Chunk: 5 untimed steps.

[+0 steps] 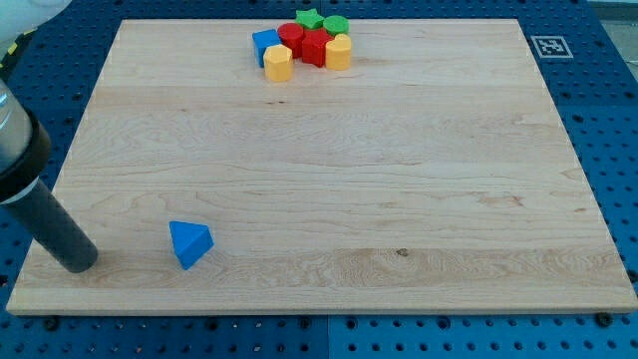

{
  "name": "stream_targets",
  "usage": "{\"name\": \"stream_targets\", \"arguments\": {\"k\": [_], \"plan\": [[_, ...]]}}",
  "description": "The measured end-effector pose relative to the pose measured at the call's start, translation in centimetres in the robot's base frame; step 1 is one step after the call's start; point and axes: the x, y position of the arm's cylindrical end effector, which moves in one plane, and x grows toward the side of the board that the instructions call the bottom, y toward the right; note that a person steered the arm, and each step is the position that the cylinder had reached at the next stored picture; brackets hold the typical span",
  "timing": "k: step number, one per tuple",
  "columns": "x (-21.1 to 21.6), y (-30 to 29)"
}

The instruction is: Place the blue triangle to the left of the yellow hexagon

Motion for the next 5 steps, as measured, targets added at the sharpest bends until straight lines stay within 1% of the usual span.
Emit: {"name": "stream_targets", "arguments": {"k": [1,4,5], "plan": [[0.0,2.3],[0.0,17.2],[0.0,17.9]]}}
